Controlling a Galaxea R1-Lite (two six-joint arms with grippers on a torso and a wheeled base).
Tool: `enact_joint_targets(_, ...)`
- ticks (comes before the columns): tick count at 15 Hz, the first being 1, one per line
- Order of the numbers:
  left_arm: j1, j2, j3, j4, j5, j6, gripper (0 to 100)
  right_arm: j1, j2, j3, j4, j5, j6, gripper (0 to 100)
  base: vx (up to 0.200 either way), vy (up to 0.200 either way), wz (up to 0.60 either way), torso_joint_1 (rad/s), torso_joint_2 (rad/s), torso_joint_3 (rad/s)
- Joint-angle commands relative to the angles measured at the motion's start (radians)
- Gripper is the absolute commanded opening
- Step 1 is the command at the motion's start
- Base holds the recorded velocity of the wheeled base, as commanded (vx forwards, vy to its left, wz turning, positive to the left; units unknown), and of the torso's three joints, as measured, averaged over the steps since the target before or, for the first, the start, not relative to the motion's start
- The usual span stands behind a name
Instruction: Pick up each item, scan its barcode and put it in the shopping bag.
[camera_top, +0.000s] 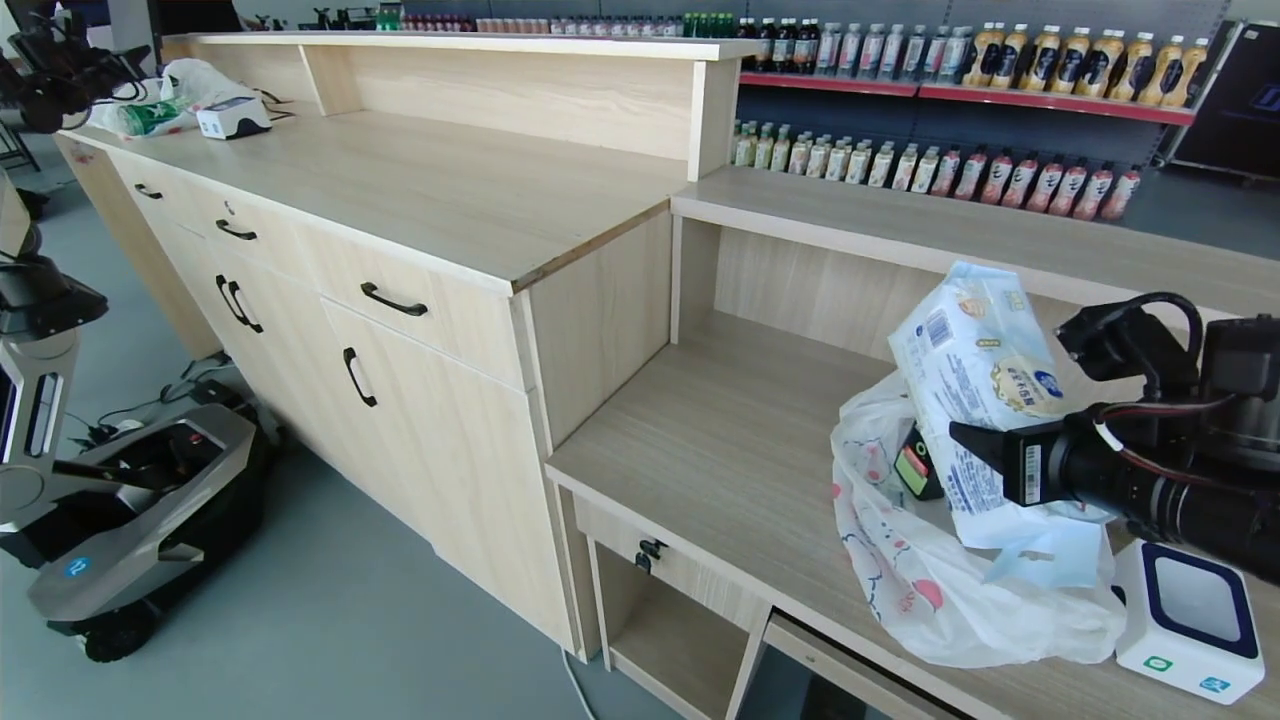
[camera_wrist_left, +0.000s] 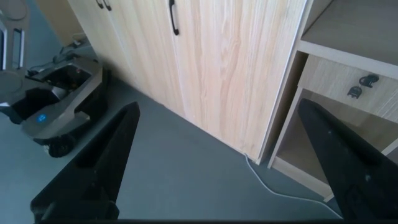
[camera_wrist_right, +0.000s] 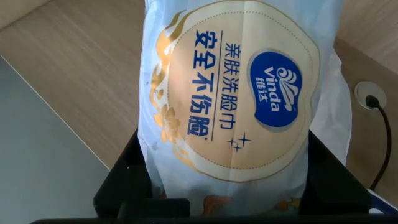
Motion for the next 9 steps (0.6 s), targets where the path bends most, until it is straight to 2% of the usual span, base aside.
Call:
enact_joint_targets(1, 0.001, 0.000, 0.000, 0.000, 0.001, 0.000, 100, -0.004, 0.109, -0.011, -0.059, 0.000, 0.002, 0, 0.000, 0.000, 0.00, 0.000, 0.00, 0.000)
enact_joint_targets(9, -0.001, 0.000, 0.000, 0.000, 0.001, 0.000, 100, -0.006, 0.250, -0.051, -0.210, 0.057, -0.007, 0, 0.000, 0.000, 0.00, 0.000, 0.00, 0.000)
